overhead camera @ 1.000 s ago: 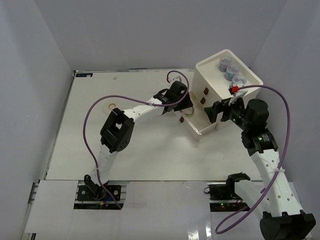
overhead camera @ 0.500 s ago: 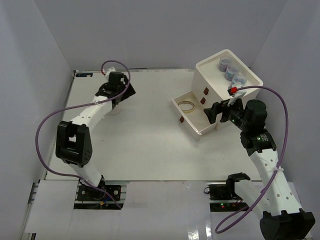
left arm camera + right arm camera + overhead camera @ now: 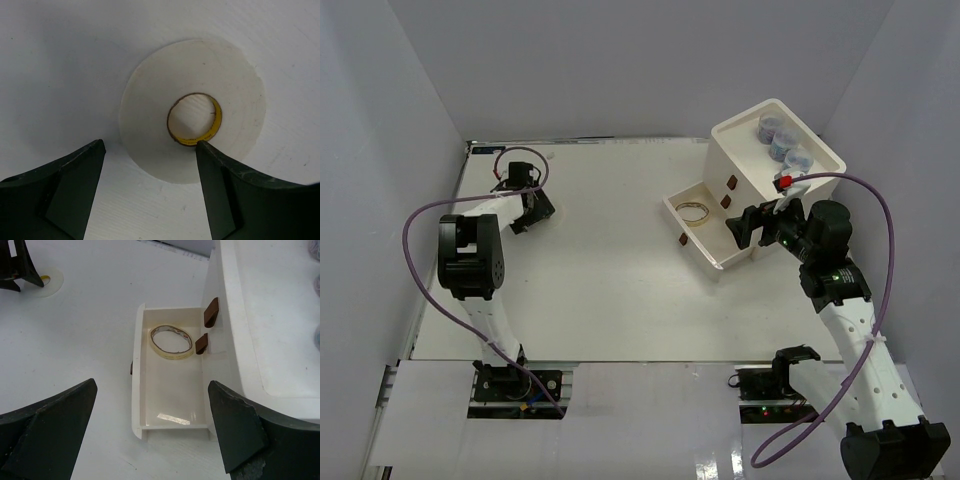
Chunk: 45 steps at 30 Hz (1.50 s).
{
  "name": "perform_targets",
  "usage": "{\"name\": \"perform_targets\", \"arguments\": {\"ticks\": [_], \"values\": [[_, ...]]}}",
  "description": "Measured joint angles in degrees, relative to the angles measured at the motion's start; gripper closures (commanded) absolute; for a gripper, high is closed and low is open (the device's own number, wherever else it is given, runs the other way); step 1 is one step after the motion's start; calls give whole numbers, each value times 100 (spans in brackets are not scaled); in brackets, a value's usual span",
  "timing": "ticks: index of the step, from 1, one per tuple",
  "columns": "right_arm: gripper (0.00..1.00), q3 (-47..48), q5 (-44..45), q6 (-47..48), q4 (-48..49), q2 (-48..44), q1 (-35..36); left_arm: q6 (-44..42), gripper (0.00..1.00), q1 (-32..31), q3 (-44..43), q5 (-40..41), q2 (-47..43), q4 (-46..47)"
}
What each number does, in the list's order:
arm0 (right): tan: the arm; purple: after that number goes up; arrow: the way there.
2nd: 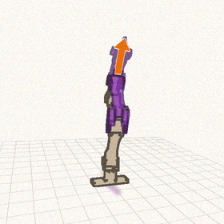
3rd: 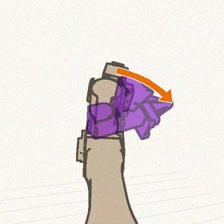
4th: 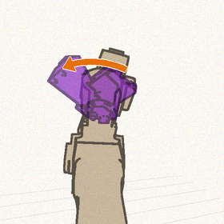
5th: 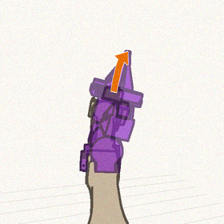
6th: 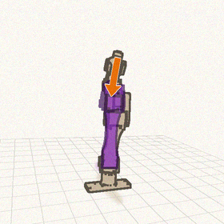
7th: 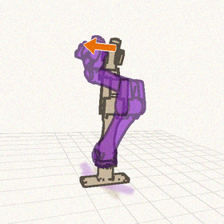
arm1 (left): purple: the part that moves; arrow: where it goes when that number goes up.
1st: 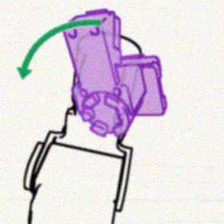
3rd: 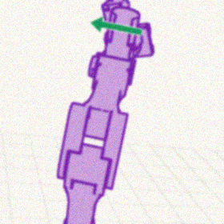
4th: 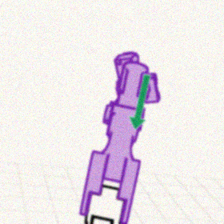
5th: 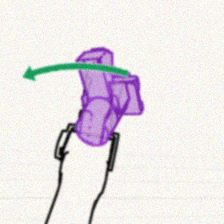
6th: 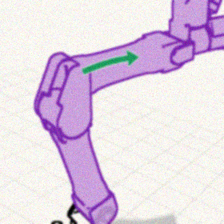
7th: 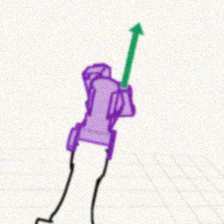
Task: Sort the stationery into containers
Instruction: Pick up the stationery from the center of the board.
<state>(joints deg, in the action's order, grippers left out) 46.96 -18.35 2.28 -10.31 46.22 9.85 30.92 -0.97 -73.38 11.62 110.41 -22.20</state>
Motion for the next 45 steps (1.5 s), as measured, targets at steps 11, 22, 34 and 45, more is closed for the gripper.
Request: {"name": "perform_targets", "arguments": {"ticks": [11, 22, 34, 45], "values": [[2, -66, 0, 0, 22, 0, 31, -251, 17, 48, -518, 52, 417, -46], [2, -92, 2, 0, 26, 2, 42, -240, 17, 289, -525, 70, 391, 7], [2, -92, 20, 2, 26, 2, 74, -350, 23, 374, -619, -184, 468, 83], [2, -92, 22, 2, 24, 33, 79, -640, 31, 223, -625, -4, 564, 177]]}}
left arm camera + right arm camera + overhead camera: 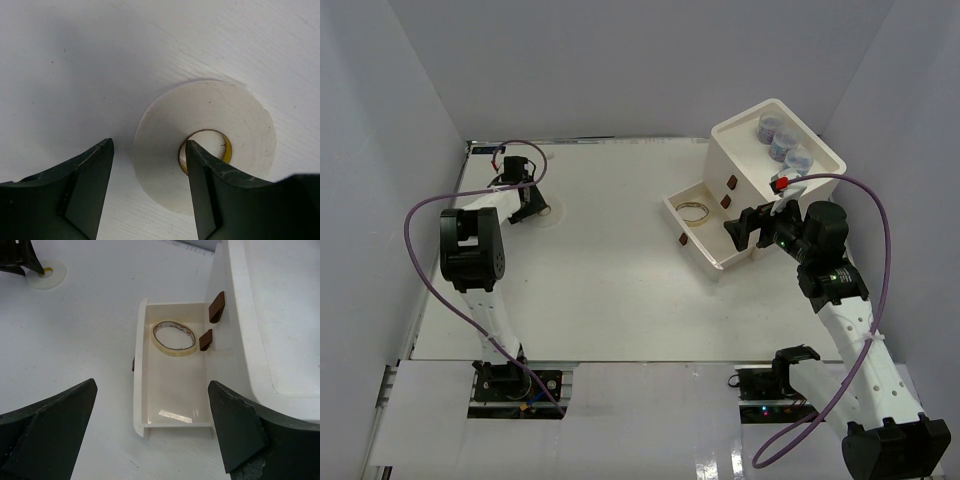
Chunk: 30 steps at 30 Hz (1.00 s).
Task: Sort the stationery into containers
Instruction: Pick up the stationery from the center of the board, then place the stationery in the storage box.
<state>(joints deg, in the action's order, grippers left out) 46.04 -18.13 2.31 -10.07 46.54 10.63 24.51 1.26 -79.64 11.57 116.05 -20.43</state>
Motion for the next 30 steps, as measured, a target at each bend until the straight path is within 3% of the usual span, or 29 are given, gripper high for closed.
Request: {"name": "perform_targets", "arguments": {"ticks": [10, 18, 25, 30], "values": [[2, -2, 2, 2, 0, -13, 4, -282, 60, -306, 0, 428, 59, 57], [2, -2, 24, 2, -7, -168, 17, -76, 61, -807, 258, 136, -299, -116], [2, -2, 24, 2, -31, -315, 33, 417, 60, -2210, 175, -50, -916, -361], [2, -2, 24, 0, -39, -387, 33, 780, 60, -3338, -586, -37, -881, -492]]}}
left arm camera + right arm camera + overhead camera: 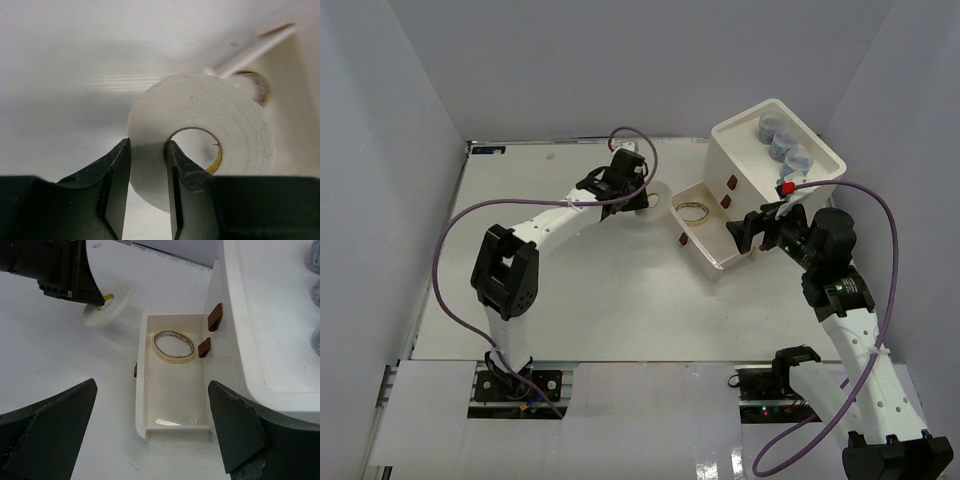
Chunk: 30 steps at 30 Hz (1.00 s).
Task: Sort the stationery into containers
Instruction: Place the stationery in the storage box.
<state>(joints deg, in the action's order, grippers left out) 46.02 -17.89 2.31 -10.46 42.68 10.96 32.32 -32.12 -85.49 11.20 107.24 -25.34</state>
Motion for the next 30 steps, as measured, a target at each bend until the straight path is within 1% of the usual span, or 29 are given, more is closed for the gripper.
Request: {"name": "perform_targets", "arguments": {"ticks": [2, 5, 7, 11, 16, 18, 21, 30], "values": [[2, 0, 2, 0, -4, -20, 0, 79, 59, -444, -562, 37, 190, -17], [2, 0, 17, 0, -4, -37, 0, 122, 58, -914, -1331, 131, 573, -13], [2, 0, 42, 0, -7, -42, 0, 129, 56, -1139, -1847, 201, 903, -44], [2, 0, 111, 0, -9, -66, 2, 122, 55, -1370, -2529, 374, 1602, -122], [2, 0, 146, 0, -9, -81, 4, 144, 52, -1412, -2645, 525, 2168, -345], [2, 0, 149, 0, -9, -79, 4, 157, 51, -1412, -2710, 540, 2258, -302], [2, 0, 149, 0, -9, -72, 4, 131, 46, -1412, -2809, 562, 2275, -398], [2, 0, 160, 0, -9, -59, 4, 85, 44, -1416, -3320, 581, 2632, -417]]}}
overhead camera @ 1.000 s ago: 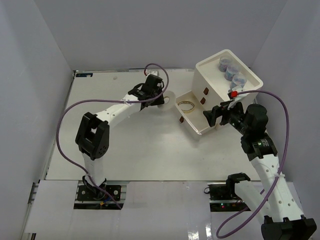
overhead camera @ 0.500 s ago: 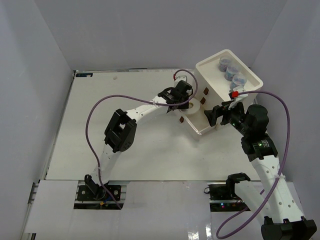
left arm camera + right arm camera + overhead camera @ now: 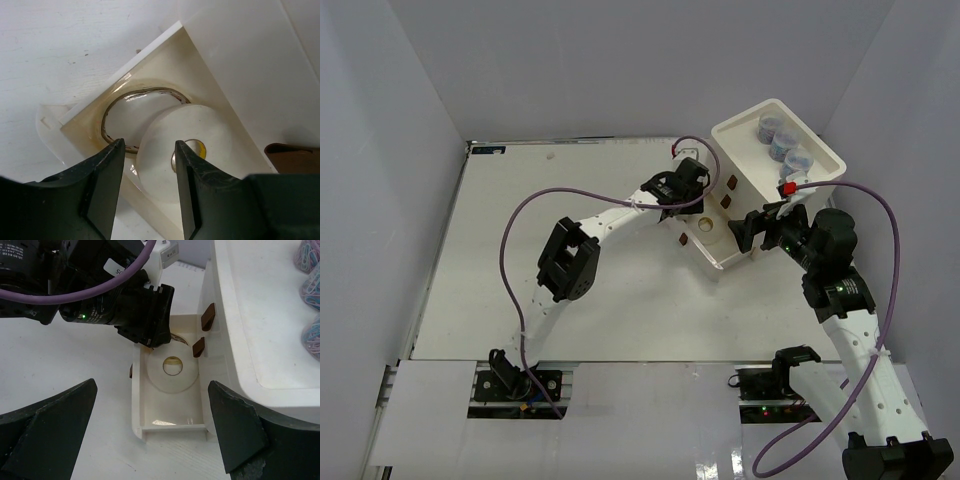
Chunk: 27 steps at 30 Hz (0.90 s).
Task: Sort the stationery into containers
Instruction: Place the stationery in the storage box.
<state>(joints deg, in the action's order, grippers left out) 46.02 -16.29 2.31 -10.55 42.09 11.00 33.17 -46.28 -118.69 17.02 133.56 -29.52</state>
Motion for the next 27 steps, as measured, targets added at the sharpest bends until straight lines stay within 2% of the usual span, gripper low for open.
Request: {"name": "perform_targets", "arguments": {"ticks": [7, 9, 12, 15, 20, 23, 27], "values": [[2, 0, 11, -2, 0, 17, 0, -90, 36, -20, 280, 50, -76, 186], [2, 22, 7, -7, -7, 87, 2, -179, 34, -31, 748, 59, -385, 501], [2, 236, -13, -46, -120, 385, 2, -450, 31, -35, 1912, 79, -1276, 1014], [2, 730, -15, -101, -310, 833, 2, -881, 30, -33, 3147, 52, -2472, 1495], [5, 1788, -11, -258, -409, 1598, 2, -1464, 29, 127, 4531, -210, -3991, 2588], [6, 2435, -15, -313, -476, 2131, 2, -1755, 29, 302, 5193, -577, -4354, 3211], [7, 2846, -24, -323, -507, 2791, 0, -2090, 30, 402, 5735, -1023, -4035, 3711]]}}
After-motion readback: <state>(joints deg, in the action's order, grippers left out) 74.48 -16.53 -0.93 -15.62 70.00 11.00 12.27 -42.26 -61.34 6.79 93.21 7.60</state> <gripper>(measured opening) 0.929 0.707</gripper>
